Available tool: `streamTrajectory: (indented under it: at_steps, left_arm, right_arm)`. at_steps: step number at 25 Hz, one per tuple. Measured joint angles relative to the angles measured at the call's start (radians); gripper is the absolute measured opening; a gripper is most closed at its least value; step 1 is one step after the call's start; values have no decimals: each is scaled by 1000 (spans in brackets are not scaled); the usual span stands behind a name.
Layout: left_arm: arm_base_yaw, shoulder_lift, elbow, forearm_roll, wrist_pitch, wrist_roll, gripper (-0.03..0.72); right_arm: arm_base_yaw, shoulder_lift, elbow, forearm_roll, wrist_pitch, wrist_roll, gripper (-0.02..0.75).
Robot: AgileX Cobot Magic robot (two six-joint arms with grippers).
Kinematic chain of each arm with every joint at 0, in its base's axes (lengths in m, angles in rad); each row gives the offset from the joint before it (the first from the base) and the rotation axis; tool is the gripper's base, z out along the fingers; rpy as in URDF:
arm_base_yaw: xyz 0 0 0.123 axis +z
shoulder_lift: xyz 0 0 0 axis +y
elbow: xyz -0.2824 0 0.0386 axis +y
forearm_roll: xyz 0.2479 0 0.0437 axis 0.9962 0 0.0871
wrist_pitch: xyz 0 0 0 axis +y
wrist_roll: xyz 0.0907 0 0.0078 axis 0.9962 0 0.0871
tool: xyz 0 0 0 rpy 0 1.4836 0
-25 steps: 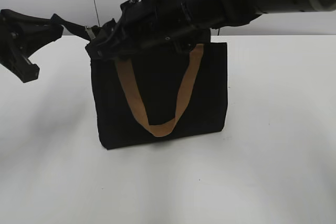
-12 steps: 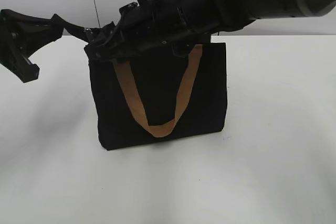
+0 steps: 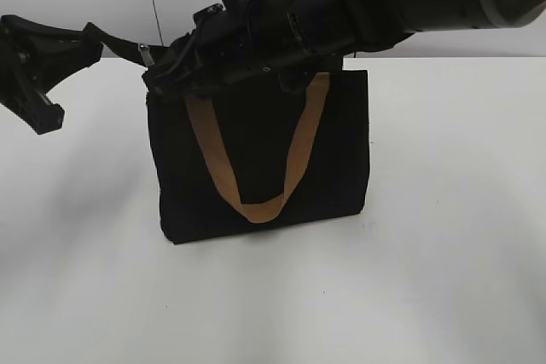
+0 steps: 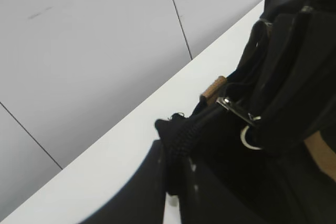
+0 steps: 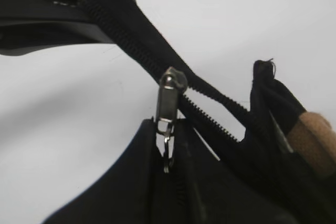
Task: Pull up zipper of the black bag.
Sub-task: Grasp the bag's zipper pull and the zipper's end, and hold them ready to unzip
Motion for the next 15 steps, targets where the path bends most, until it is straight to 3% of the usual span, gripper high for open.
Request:
streamTrajectory:
  at_steps: [15]
  left_arm:
    - [0,0,0,-1,0,0,25]
  right_arm:
    - [0,-23,0,-23,5,6,0]
